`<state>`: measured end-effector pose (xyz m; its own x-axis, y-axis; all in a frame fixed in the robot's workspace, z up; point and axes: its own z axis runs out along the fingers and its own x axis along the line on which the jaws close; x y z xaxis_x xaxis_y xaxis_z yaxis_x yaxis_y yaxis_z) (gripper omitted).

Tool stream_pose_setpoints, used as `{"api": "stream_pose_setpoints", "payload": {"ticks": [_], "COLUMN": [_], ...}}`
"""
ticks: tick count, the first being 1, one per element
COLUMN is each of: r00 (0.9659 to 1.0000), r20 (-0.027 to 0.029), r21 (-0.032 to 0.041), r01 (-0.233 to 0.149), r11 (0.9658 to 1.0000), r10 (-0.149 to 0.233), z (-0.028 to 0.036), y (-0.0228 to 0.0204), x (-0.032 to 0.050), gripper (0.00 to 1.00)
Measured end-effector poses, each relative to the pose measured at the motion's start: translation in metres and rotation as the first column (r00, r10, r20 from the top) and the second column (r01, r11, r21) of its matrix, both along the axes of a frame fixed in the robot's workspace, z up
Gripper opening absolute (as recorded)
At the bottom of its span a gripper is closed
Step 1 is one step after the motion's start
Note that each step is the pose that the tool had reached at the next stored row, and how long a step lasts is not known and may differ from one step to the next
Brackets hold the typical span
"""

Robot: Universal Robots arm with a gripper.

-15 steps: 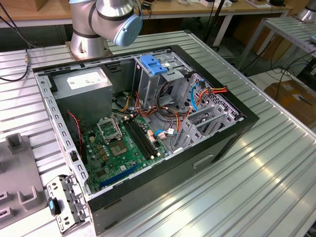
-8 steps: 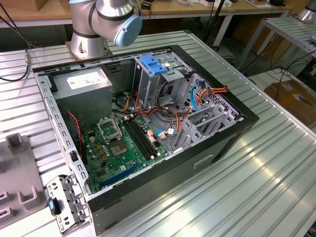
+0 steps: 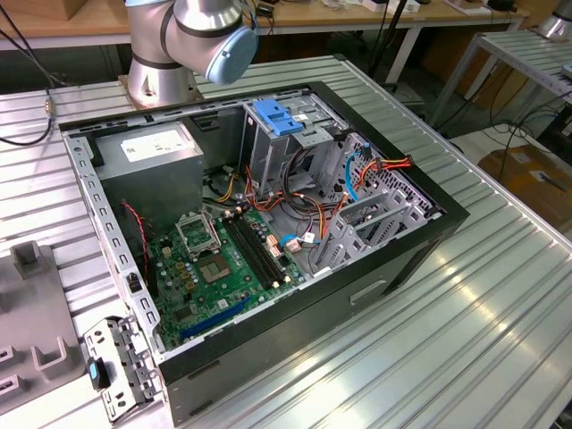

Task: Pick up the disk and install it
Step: 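Pick up the disk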

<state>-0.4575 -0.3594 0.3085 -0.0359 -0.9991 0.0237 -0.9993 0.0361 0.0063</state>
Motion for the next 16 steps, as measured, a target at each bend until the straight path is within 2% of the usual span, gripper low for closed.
{"api": "stream_pose_setpoints", "payload": {"ticks": [4,12,16], "r00": [1.0,1.0,1.0], "r20": [-0.0001,-0.0001,-0.0001], "r21": [0.0,-0.0001,0.0], "r01": [0.0,0.0,0.0], "r11": [1.0,1.0,1.0], "r10": [0.0,0.0,0.0], "z": [0.0045,0.0189,0.0294], "y": [0.0,0.0,0.0], "x": [0.0,0.0,0.0], "gripper": [0.37,0.37,0.37]}}
